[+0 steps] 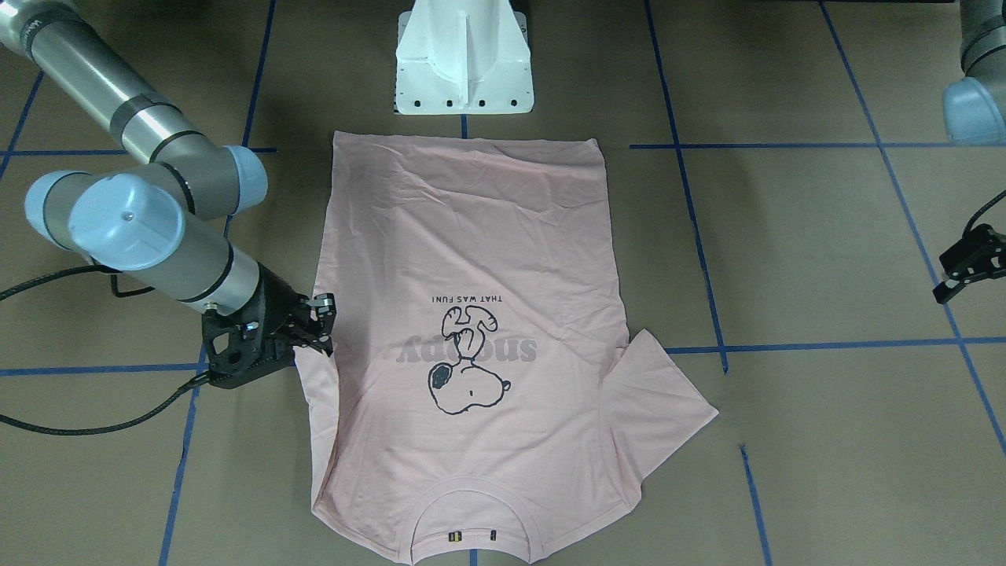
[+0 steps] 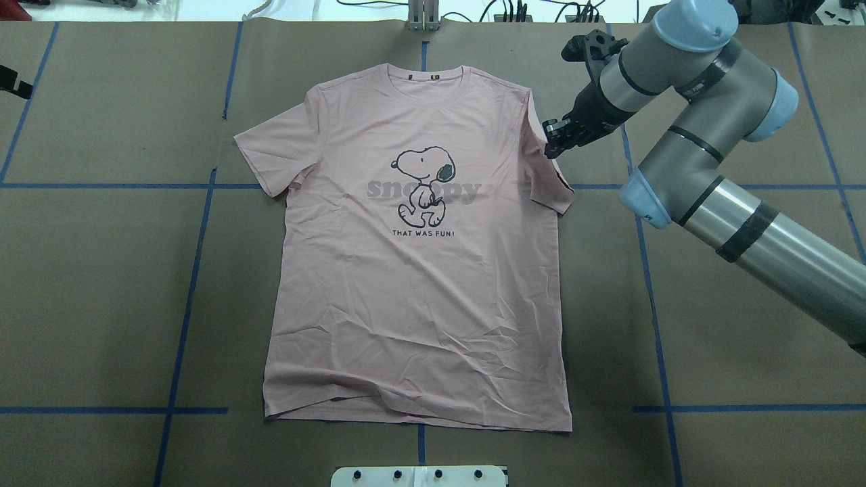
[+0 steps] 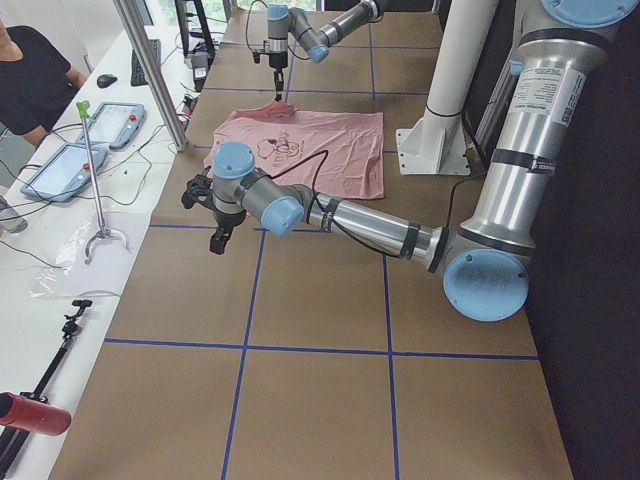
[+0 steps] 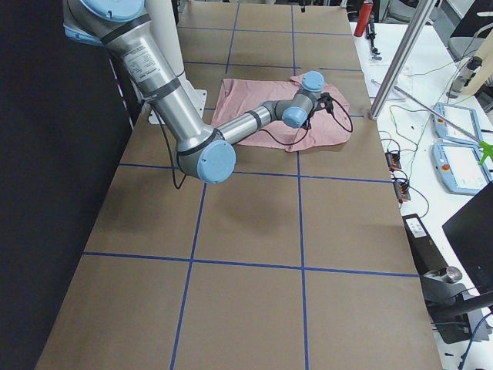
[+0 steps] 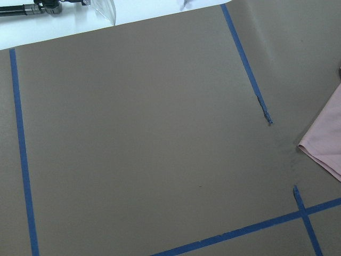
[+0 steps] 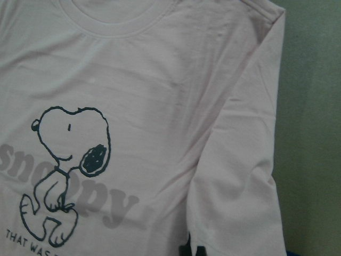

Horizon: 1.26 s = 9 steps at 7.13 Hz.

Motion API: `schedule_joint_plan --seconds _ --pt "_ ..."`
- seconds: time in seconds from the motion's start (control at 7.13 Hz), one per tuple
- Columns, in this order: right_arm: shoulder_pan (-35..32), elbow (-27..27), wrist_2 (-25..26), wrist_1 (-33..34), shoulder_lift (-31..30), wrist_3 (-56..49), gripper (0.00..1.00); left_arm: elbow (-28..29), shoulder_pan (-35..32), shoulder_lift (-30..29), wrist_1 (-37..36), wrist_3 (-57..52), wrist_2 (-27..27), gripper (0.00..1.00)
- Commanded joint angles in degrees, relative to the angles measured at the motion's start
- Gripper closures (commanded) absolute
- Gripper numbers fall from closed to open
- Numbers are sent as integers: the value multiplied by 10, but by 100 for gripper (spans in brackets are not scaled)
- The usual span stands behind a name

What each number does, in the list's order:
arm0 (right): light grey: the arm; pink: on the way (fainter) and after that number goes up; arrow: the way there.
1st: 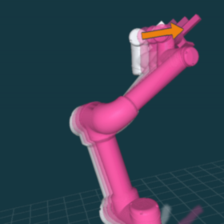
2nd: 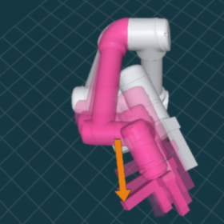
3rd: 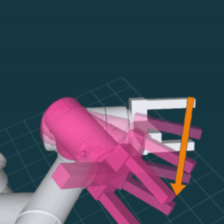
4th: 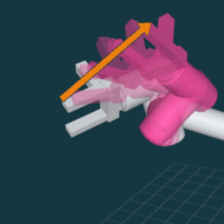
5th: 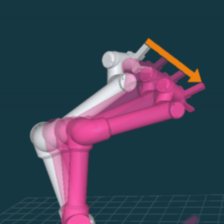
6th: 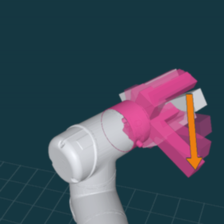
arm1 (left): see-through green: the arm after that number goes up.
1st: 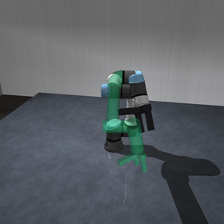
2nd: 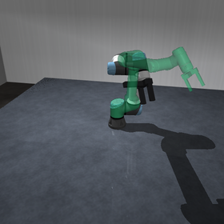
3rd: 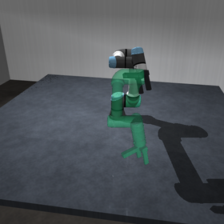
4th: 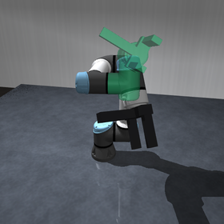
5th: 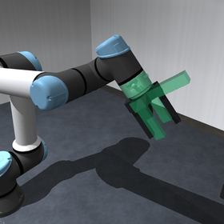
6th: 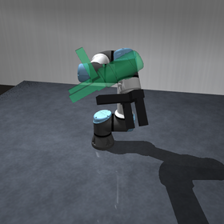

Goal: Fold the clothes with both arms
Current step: 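Move the right gripper to the sleeve nearest it and grasp it, then fold the grasped sleeve inward over the shirt body with the right gripper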

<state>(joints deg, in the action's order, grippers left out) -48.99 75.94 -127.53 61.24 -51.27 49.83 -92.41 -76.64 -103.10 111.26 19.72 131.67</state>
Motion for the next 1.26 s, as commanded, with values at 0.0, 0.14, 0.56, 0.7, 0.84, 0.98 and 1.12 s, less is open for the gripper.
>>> schedule_joint_plan --seconds 0.0,0.14,0.56,0.7,0.84,0.98,1.12 --pt "13 -156 57 -2 138 18 100 1 0 0 0 1 0 0" --pt "13 -192 89 -2 157 18 100 1 0 -1 0 1 0 0" --pt "57 -193 165 -44 152 19 0 0 1 -5 1 1 0 0" --pt "57 -190 165 -44 152 32 0 3 1 -7 1 2 -1 0" --pt "56 -182 154 -42 152 72 0 6 2 -24 -1 31 -11 0" --pt "52 -160 125 -24 150 96 0 6 44 -46 0 141 -41 0" --pt "42 -108 94 78 150 112 0 6 95 -67 4 245 -75 0"
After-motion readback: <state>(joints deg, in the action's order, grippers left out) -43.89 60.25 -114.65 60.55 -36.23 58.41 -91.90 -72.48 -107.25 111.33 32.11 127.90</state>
